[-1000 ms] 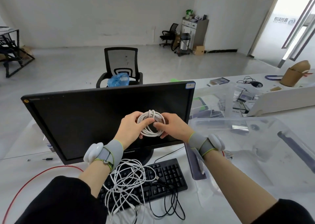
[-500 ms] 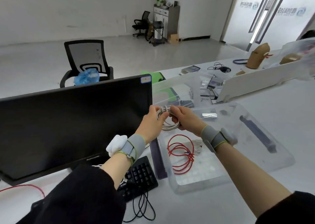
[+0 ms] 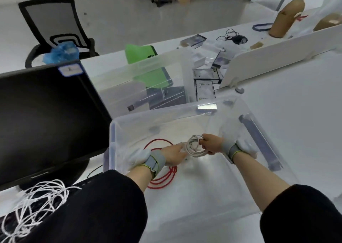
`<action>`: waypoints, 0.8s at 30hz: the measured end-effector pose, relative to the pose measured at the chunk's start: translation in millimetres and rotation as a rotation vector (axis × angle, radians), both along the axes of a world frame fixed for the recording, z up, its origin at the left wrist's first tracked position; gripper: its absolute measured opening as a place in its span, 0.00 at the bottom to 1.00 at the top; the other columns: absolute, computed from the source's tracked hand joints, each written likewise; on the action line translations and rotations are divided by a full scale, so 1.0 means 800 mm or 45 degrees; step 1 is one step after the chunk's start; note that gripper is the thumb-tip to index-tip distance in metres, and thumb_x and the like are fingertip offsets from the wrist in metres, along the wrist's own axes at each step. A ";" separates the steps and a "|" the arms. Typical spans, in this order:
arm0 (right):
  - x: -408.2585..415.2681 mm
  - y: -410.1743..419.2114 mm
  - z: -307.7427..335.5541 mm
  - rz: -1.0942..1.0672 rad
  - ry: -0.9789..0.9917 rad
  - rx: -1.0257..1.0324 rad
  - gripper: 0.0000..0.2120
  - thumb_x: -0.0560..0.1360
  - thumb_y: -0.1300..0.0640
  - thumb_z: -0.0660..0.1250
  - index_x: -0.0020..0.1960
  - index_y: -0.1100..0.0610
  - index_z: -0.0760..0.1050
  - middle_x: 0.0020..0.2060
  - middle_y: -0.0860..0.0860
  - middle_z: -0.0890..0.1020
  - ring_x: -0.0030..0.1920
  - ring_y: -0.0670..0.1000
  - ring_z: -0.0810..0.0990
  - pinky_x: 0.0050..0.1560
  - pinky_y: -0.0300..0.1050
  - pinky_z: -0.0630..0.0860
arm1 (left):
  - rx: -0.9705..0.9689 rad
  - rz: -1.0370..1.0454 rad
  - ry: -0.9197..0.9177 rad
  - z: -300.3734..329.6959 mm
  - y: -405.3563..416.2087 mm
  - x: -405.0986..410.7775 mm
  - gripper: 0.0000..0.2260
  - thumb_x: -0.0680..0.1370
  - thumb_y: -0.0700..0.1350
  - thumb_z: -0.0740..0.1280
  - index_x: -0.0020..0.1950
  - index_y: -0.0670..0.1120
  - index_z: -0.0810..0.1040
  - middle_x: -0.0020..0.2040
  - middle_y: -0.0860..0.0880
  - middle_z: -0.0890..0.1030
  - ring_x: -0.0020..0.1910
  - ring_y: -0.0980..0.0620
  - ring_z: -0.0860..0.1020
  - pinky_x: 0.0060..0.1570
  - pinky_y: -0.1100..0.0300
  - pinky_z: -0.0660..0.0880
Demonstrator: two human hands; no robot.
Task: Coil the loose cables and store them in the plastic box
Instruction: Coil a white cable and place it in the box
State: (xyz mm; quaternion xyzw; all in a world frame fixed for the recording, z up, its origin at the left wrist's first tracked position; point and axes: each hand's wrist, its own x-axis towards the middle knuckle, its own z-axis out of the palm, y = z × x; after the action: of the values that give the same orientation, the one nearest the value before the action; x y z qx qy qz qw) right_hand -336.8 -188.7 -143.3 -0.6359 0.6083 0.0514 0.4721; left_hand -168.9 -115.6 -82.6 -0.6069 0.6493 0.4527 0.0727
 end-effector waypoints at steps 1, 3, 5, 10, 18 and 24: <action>-0.006 -0.008 -0.017 -0.004 0.054 0.016 0.14 0.80 0.65 0.52 0.37 0.55 0.62 0.32 0.54 0.69 0.26 0.52 0.67 0.19 0.37 0.63 | 0.014 -0.014 -0.032 -0.009 -0.004 0.002 0.21 0.83 0.49 0.51 0.76 0.46 0.57 0.75 0.45 0.63 0.72 0.46 0.64 0.67 0.58 0.62; -0.012 -0.020 -0.042 -0.011 0.118 0.027 0.15 0.80 0.65 0.51 0.36 0.55 0.60 0.32 0.53 0.69 0.27 0.51 0.68 0.19 0.36 0.64 | -0.019 0.030 -0.108 -0.026 -0.015 0.010 0.19 0.83 0.47 0.52 0.73 0.45 0.63 0.72 0.44 0.67 0.69 0.45 0.67 0.65 0.58 0.64; -0.014 -0.026 -0.054 -0.020 0.169 0.002 0.13 0.81 0.64 0.51 0.37 0.55 0.61 0.36 0.53 0.70 0.32 0.51 0.71 0.22 0.32 0.67 | -0.125 0.101 -0.179 -0.041 -0.021 0.024 0.17 0.83 0.44 0.53 0.71 0.43 0.67 0.70 0.43 0.69 0.67 0.45 0.69 0.63 0.57 0.66; -0.022 -0.036 -0.077 0.074 0.362 -0.133 0.14 0.80 0.60 0.55 0.62 0.65 0.69 0.61 0.61 0.75 0.61 0.60 0.75 0.56 0.47 0.71 | -0.117 0.092 -0.328 -0.073 -0.029 0.037 0.18 0.82 0.47 0.54 0.71 0.46 0.67 0.71 0.45 0.67 0.69 0.46 0.66 0.68 0.51 0.64; -0.020 -0.030 -0.095 0.169 0.483 -0.321 0.15 0.79 0.58 0.55 0.65 0.62 0.65 0.60 0.62 0.71 0.58 0.64 0.75 0.55 0.52 0.71 | 0.009 0.020 -0.424 -0.091 -0.030 0.036 0.20 0.82 0.47 0.53 0.74 0.47 0.62 0.73 0.44 0.61 0.72 0.44 0.60 0.70 0.52 0.61; -0.014 -0.034 -0.078 -0.189 0.440 -0.131 0.20 0.79 0.55 0.58 0.67 0.64 0.63 0.64 0.63 0.71 0.61 0.62 0.74 0.58 0.50 0.72 | 0.015 0.014 -0.393 -0.081 -0.028 0.038 0.19 0.82 0.47 0.53 0.73 0.47 0.64 0.72 0.44 0.63 0.71 0.44 0.61 0.68 0.53 0.61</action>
State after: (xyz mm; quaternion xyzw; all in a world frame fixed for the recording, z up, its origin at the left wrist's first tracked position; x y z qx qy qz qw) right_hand -347.6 -215.6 -205.7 -0.5945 0.7273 0.0936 0.3300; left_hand -138.5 -138.2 -147.8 -0.6724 0.6242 0.3584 0.1726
